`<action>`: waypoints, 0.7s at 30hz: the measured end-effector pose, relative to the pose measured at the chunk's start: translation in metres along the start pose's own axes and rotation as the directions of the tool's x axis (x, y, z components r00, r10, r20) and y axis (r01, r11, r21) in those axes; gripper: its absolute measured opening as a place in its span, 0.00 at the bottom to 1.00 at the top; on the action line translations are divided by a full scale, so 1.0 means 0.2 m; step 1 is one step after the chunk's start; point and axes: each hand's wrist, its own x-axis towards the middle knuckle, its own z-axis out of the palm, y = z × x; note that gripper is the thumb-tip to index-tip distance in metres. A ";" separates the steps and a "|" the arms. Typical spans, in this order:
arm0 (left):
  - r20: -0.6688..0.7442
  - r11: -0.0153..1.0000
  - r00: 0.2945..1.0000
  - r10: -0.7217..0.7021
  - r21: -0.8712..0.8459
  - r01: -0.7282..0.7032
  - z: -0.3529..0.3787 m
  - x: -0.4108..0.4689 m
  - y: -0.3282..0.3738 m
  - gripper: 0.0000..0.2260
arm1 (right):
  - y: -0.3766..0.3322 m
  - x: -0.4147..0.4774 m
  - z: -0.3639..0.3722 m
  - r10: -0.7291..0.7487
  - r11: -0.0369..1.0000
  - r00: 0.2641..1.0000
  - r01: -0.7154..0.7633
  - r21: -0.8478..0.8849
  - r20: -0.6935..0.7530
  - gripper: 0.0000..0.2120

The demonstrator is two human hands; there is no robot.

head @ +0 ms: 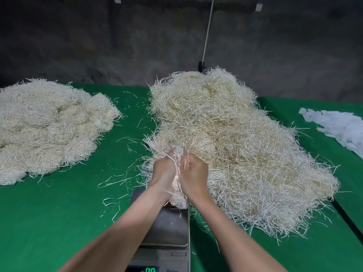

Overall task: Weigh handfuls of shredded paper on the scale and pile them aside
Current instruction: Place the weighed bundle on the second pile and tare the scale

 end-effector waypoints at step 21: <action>0.080 0.964 0.979 0.186 -0.209 -0.166 -0.01 -0.09 -0.16 0.38 | 0.02 0.10 -0.01 0.555 0.745 0.829 -0.460 0.483 -0.066 0.14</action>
